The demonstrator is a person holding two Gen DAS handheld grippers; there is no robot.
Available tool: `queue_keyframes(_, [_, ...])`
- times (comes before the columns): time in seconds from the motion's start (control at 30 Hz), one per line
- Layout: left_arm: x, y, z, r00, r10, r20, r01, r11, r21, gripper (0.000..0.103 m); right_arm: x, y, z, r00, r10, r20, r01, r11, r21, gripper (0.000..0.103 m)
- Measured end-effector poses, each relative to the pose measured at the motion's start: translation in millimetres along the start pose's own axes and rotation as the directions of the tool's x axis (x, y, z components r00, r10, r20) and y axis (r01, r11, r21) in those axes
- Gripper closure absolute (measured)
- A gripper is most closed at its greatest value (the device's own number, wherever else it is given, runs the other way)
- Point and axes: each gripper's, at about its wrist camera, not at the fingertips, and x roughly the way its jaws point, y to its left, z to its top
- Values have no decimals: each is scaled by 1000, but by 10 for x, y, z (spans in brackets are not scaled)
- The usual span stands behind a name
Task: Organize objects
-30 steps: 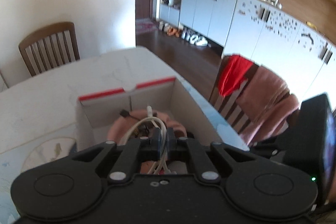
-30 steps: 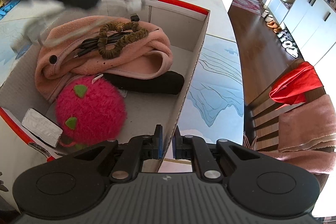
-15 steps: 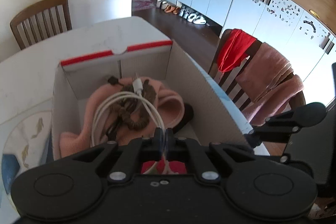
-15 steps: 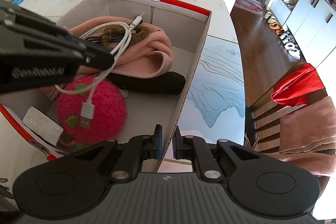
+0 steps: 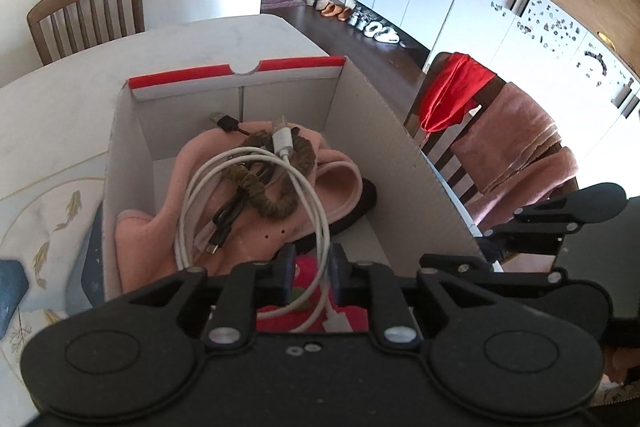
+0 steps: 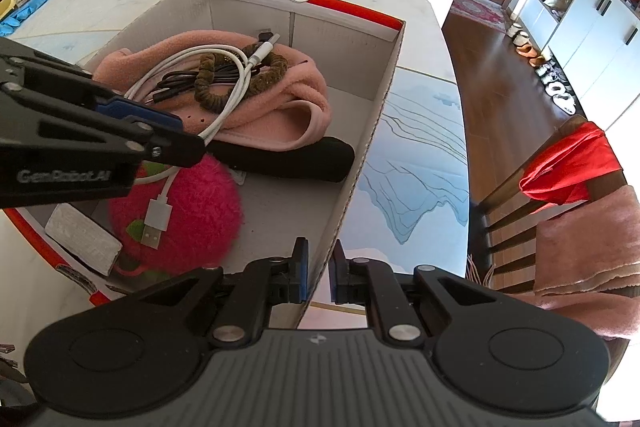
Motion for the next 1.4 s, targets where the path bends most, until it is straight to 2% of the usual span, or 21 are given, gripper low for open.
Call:
queue_keyframes(0.1, [-98,6,-19,1000,13,22,-13,1000,-10,75,-2,-14,-4,1000,6,0,-6,1000,2,93])
queue_keyframes(0.27, [-276,27,-59,997,46,56,-44,998,-40,68,-8,-31,-7,1000,14,-4,-14,1000,10,93])
queue_keyframes(0.43, [-479,45,-89,992,80,99,-73,995,-70,56,-21,-28,-9,1000,15,-12,-14,1000,7,92])
queue_keyframes(0.57, [-655,64,-99,984,104,143,-93,993,-78,39,-44,-10,-8,1000,12,-15,-12,1000,10,93])
queue_keyframes(0.63, [-738,83,-103,981,107,160,-96,992,-77,37,-59,-6,-9,1000,10,-14,-10,1000,17,93])
queue_keyframes(0.8, [-918,157,-132,976,108,191,-97,993,-66,19,-154,-10,12,1000,-9,13,8,999,42,93])
queue_keyframes(0.9, [-993,211,-157,976,105,193,-95,994,-57,13,-237,-29,37,999,-16,29,14,996,84,93])
queue_keyframes(1.1, [-1104,321,-233,974,104,199,-100,994,-31,3,-471,-20,10,995,-63,73,52,988,143,93])
queue_keyframes(1.3, [-1155,415,-306,976,84,202,-84,996,-10,2,-780,-23,-39,985,-121,127,90,970,226,93])
queue_keyframes(1.4, [-1193,436,-357,975,68,212,-70,998,3,1,-951,26,-65,979,-120,166,78,967,241,91])
